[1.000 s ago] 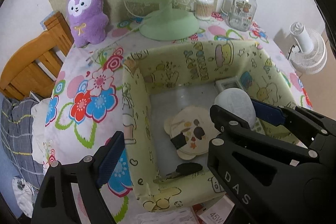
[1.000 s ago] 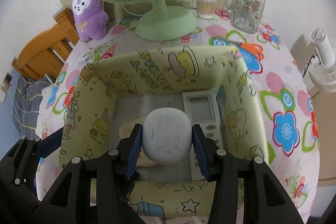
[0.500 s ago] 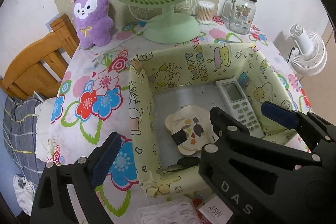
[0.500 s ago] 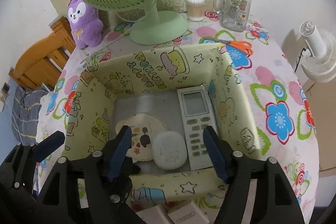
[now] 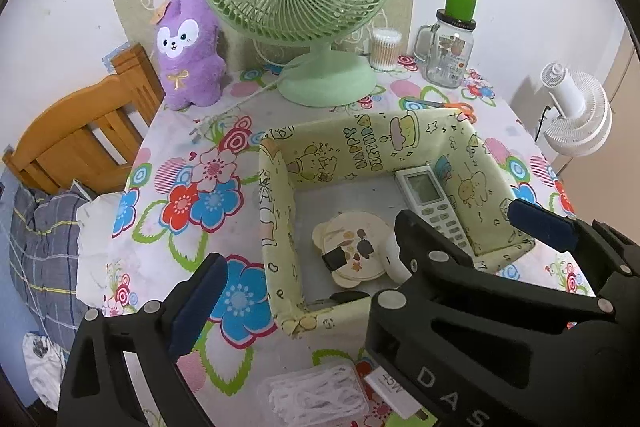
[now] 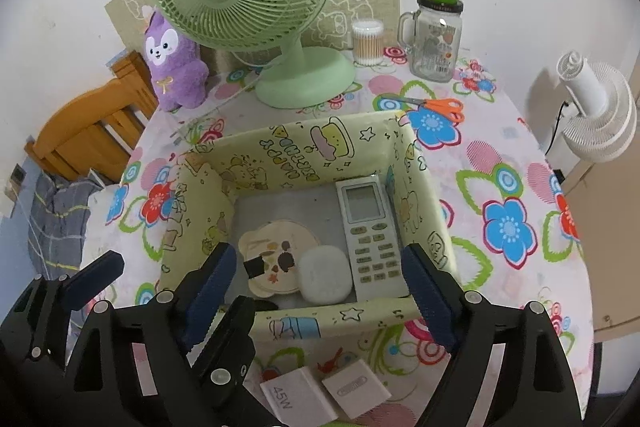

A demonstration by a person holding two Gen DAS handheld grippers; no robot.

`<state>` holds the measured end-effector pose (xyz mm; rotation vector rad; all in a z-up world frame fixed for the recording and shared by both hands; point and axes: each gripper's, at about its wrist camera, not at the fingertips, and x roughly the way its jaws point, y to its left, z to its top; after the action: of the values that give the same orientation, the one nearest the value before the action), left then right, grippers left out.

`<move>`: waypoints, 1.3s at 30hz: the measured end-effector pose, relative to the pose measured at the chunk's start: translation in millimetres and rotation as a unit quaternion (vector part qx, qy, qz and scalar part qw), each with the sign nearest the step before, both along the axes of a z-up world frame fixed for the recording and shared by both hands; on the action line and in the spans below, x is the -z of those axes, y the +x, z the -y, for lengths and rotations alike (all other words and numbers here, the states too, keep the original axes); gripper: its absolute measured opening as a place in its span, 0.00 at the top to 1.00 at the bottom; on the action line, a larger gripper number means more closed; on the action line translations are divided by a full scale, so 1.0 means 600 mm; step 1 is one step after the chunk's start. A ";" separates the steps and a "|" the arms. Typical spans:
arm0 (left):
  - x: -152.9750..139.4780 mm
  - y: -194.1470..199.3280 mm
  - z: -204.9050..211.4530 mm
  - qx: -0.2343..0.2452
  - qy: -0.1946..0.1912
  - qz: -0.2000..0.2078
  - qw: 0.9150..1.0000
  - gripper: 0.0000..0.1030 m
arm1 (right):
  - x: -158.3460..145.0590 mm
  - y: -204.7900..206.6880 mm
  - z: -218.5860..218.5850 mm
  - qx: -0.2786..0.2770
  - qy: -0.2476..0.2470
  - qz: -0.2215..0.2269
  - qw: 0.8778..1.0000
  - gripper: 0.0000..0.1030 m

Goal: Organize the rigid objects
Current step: 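Withdraw both grippers from the box back toward the chargers and floss box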

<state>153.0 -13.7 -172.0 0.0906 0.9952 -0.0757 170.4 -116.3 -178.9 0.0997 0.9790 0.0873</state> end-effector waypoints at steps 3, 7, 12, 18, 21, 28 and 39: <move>-0.008 -0.008 0.001 0.000 -0.003 0.004 1.000 0.04 | -0.010 -0.010 0.001 0.000 -0.004 0.006 1.000 0.15; -0.019 -0.022 0.003 0.003 -0.008 0.011 1.000 0.03 | -0.023 -0.025 0.003 0.004 -0.011 0.015 1.000 0.15; -0.029 -0.038 0.005 0.006 -0.012 0.019 1.000 0.02 | -0.036 -0.045 0.009 0.011 -0.013 0.021 1.000 0.15; -0.038 -0.059 0.010 0.011 -0.019 0.023 0.999 0.01 | -0.048 -0.069 0.016 0.015 -0.015 0.026 0.999 0.14; -0.041 -0.070 0.014 0.013 -0.020 0.026 0.999 0.01 | -0.052 -0.081 0.020 0.013 -0.017 0.026 0.999 0.13; -0.049 -0.096 0.023 0.022 -0.026 0.028 0.999 0.01 | -0.063 -0.111 0.029 0.019 -0.023 0.032 0.999 0.10; -0.067 -0.131 0.027 0.028 -0.034 0.033 0.998 0.01 | -0.085 -0.150 0.032 0.013 -0.026 0.040 0.999 0.07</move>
<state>74.2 -29.6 -131.7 0.0587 0.9225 -0.1567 80.2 -135.3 -127.9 0.0620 0.8988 0.0412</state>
